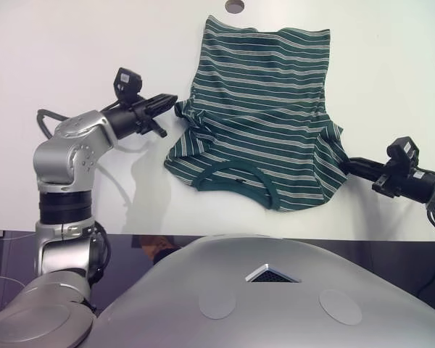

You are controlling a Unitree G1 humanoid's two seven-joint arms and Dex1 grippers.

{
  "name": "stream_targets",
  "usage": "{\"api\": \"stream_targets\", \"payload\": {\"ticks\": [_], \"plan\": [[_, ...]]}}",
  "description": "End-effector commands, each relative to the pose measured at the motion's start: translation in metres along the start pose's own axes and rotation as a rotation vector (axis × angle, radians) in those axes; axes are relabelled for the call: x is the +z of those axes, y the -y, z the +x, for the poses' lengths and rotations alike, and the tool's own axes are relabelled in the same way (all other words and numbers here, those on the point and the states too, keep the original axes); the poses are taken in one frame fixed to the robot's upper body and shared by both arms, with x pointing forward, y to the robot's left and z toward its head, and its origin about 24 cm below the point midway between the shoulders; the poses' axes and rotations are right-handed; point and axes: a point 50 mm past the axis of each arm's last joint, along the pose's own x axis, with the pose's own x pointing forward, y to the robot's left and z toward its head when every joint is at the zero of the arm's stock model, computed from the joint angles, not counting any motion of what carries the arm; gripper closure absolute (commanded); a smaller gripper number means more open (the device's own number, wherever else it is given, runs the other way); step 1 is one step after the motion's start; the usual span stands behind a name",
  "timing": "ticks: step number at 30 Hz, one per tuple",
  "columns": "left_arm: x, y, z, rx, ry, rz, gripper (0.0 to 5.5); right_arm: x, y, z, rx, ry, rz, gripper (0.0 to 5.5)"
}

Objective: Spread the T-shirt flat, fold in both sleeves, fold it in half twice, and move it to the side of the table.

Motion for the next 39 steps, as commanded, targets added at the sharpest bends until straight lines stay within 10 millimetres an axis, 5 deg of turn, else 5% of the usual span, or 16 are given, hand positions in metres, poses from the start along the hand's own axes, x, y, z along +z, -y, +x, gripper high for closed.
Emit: {"api": "stream_targets", "payload": {"ticks": [1,4,9,14,18,21,29,36,39], "plan": [[-0.004,0.002,0.003,-0.023,-0.031,-0.003,5.50,0.036,-0.017,0.004,0.112,0.083,-0.109,5.49],[-0.010,0.013,0.006,-0.090,-0.081,0.013,5.50,0.040,-0.037,0.039,0.254,0.034,-0.174,5.49],[0.003,0.011,0.004,-0.081,-0.085,0.096,5.50,0.019,-0.070,0.101,0.376,-0.031,-0.228,5.49],[-0.011,-0.002,-0.016,-0.012,-0.183,0.488,4.96,0.029,-0.060,0.077,0.286,-0.022,-0.326,4.53],[-0.007,-0.005,-0.039,-0.184,-0.282,0.941,4.23,0.056,-0.041,0.034,0.196,-0.113,-0.601,3.75],[-0.018,-0.005,-0.047,-0.338,-0.354,1.166,3.75,0.050,-0.039,0.027,0.247,-0.218,-0.826,3.23],[-0.052,0.017,-0.025,-0.595,-0.316,1.303,3.36,-0.011,-0.048,0.043,0.413,-0.264,-1.166,3.15],[-0.060,0.030,-0.011,-0.670,-0.265,1.282,3.36,-0.002,-0.062,0.056,0.455,-0.135,-1.335,3.15],[-0.062,0.031,-0.008,-0.709,-0.287,1.274,3.96,-0.006,-0.065,0.059,0.502,-0.167,-1.343,3.76]]}}
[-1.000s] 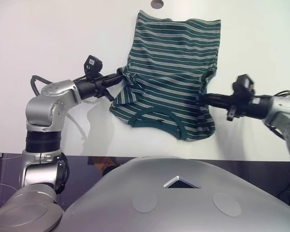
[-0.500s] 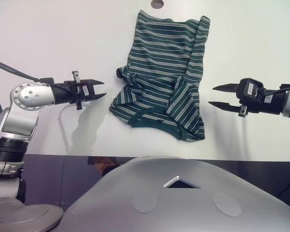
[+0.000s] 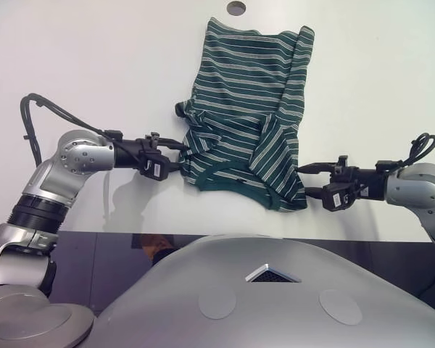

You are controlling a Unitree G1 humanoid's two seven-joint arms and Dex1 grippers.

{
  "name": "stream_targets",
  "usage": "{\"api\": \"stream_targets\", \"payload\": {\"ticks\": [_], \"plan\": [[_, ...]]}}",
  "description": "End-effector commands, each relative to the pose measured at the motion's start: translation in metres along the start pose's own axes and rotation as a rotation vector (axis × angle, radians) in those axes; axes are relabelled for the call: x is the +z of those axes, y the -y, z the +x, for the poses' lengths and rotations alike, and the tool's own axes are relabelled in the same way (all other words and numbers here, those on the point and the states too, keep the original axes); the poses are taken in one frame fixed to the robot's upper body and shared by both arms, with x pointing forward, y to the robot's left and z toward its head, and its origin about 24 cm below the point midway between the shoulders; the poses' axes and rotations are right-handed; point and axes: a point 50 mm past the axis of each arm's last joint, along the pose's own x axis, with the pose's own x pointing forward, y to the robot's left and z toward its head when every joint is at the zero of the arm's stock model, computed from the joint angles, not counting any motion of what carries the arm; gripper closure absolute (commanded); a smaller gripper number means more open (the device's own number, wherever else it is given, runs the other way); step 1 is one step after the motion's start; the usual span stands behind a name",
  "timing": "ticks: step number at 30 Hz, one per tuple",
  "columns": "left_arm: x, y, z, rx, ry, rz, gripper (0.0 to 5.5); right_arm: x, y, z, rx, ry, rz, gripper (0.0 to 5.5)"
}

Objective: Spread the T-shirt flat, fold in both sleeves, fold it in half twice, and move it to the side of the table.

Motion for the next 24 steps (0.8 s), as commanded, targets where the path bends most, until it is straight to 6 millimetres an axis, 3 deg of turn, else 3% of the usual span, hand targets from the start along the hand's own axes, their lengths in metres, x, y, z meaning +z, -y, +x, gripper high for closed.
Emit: {"api": "stream_targets", "payload": {"ticks": [1,3,6,9,11,14,17,21,24], "plan": [[-0.008,0.025,0.009,-0.185,-0.042,-0.092,4.16,-0.002,-0.005,0.007,0.074,-0.019,-0.010,3.95],[-0.009,0.029,0.004,-0.261,-0.060,-0.187,4.49,-0.005,-0.007,0.010,0.092,-0.037,0.015,4.29],[0.004,0.035,-0.013,-0.411,-0.032,-0.500,5.15,-0.001,-0.015,0.007,0.160,-0.021,0.215,4.96],[0.025,0.032,-0.037,-0.515,0.045,-0.754,5.47,0.021,-0.028,-0.010,0.346,0.077,0.493,5.49],[0.034,0.022,-0.048,-0.513,0.099,-0.845,5.50,0.034,-0.032,-0.016,0.432,0.159,0.629,5.50],[0.038,-0.015,-0.056,-0.345,0.229,-0.941,5.50,0.029,-0.004,-0.013,0.241,0.318,0.882,5.50],[0.026,-0.056,-0.057,-0.112,0.285,-1.004,5.50,-0.001,0.036,-0.015,-0.038,0.381,1.073,5.50],[0.001,-0.109,-0.038,0.177,0.277,-1.038,5.50,-0.037,0.076,-0.014,-0.299,0.444,1.279,5.50],[-0.014,-0.127,-0.019,0.275,0.206,-1.058,5.50,-0.057,0.102,-0.004,-0.417,0.397,1.345,5.50]]}}
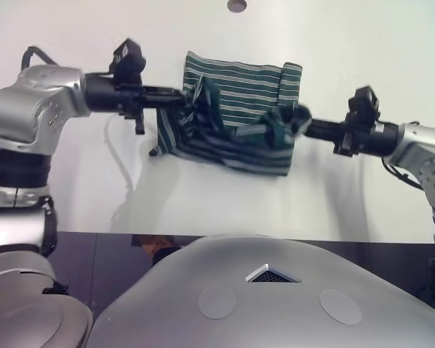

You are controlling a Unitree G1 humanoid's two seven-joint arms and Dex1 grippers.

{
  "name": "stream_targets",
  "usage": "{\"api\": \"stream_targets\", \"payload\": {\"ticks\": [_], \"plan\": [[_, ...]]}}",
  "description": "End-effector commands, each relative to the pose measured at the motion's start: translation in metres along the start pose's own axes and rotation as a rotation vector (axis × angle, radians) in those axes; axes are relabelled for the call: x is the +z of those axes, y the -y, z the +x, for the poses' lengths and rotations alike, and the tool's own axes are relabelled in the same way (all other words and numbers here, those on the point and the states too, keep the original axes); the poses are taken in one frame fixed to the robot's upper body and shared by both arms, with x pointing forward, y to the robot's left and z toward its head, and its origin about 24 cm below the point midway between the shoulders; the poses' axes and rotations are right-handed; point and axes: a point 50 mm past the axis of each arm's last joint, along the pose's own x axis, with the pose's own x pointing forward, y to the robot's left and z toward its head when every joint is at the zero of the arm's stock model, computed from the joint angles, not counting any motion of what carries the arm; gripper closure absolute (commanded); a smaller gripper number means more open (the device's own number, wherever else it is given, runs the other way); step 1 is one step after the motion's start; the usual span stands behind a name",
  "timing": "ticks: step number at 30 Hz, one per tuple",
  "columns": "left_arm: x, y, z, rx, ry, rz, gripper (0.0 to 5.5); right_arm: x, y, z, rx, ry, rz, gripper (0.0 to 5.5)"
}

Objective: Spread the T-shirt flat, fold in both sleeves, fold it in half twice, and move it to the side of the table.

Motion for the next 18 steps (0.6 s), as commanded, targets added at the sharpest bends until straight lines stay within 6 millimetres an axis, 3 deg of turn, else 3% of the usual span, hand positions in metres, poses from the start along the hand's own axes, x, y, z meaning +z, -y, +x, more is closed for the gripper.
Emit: {"api": "stream_targets", "payload": {"ticks": [1,6,11,15,18], "plan": [[0.000,-0.026,0.022,0.154,-0.038,0.009,5.50,0.018,0.027,0.021,-0.134,0.030,0.030,5.50],[-0.013,-0.055,0.035,0.348,-0.105,0.009,5.50,0.021,0.059,0.042,-0.298,0.046,0.051,5.50],[-0.024,-0.066,0.044,0.427,-0.113,-0.012,5.50,0.014,0.072,0.047,-0.386,0.058,0.077,5.50],[-0.030,-0.068,0.047,0.473,-0.044,-0.059,4.59,0.006,0.070,0.052,-0.379,0.031,0.088,4.63],[-0.023,-0.077,0.038,0.629,0.084,-0.054,4.56,0.017,0.071,0.044,-0.425,0.117,0.027,4.41]]}}
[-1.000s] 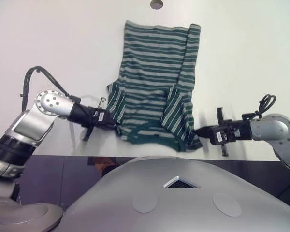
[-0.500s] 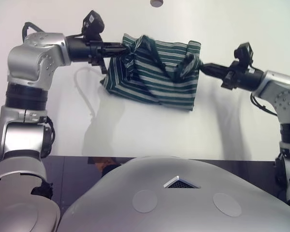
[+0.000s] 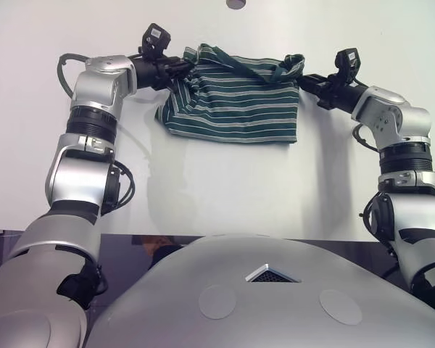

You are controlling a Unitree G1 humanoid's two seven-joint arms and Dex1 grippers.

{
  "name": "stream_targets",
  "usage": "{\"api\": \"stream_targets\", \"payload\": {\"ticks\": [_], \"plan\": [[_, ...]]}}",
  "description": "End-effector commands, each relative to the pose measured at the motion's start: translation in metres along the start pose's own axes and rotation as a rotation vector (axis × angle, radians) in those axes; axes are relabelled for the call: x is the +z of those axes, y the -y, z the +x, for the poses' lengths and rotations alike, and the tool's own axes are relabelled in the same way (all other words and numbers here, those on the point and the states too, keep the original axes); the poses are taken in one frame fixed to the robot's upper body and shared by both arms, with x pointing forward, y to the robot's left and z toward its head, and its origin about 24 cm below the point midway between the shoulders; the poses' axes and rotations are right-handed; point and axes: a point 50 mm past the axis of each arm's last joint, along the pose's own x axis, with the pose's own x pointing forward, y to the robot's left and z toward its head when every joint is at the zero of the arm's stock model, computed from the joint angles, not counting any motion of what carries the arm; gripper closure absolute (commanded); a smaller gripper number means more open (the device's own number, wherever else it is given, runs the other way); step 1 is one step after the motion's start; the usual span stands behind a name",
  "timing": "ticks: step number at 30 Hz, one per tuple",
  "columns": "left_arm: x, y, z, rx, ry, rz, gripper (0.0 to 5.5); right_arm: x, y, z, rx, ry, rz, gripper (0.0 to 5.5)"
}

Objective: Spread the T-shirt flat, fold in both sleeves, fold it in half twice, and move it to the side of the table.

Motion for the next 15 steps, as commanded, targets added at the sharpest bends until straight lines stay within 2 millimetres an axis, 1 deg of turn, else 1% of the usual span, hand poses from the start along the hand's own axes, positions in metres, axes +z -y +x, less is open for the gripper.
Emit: {"api": "stream_targets", "payload": {"ticks": [1,2,4,5,6,7,8,9,10,11,12,13,14,15], "plan": [[0.011,-0.017,-0.008,0.186,0.140,-0.008,4.56,0.018,0.004,-0.008,-0.057,0.120,-0.079,4.41],[0.013,-0.019,-0.012,0.215,0.175,0.014,4.56,0.023,0.005,-0.011,-0.077,0.150,-0.107,4.41],[0.019,-0.014,-0.021,0.183,0.250,0.069,4.56,0.029,0.005,-0.012,-0.107,0.161,-0.230,4.41],[0.021,-0.007,-0.024,0.132,0.277,0.106,4.56,0.027,0.001,-0.010,-0.096,0.139,-0.318,4.41],[0.020,0.006,-0.027,0.033,0.288,0.141,4.56,0.022,-0.005,-0.005,-0.065,0.096,-0.415,4.66],[0.015,0.017,-0.030,-0.042,0.259,0.181,4.74,0.015,-0.011,0.000,-0.033,0.050,-0.503,4.81],[0.008,0.025,-0.034,-0.086,0.224,0.216,4.83,0.010,-0.016,0.005,-0.005,0.016,-0.570,4.98],[0.003,0.030,-0.038,-0.108,0.196,0.239,5.06,0.005,-0.021,0.010,0.023,-0.009,-0.618,5.22],[0.003,0.034,-0.040,-0.126,0.185,0.243,5.24,0.002,-0.024,0.013,0.036,-0.024,-0.650,5.43],[0.004,0.041,-0.041,-0.159,0.187,0.232,5.40,-0.001,-0.026,0.018,0.040,-0.044,-0.683,5.50],[0.002,0.051,-0.041,-0.216,0.169,0.230,5.48,-0.004,-0.025,0.022,0.037,-0.077,-0.719,5.50],[-0.004,0.062,-0.039,-0.277,0.124,0.230,5.48,-0.007,-0.021,0.026,0.017,-0.122,-0.767,5.50],[-0.011,0.071,-0.036,-0.322,0.070,0.235,5.48,-0.008,-0.017,0.029,-0.004,-0.162,-0.810,5.50],[-0.024,0.075,-0.033,-0.338,-0.010,0.237,5.48,-0.009,-0.011,0.029,-0.025,-0.219,-0.848,5.50]]}}
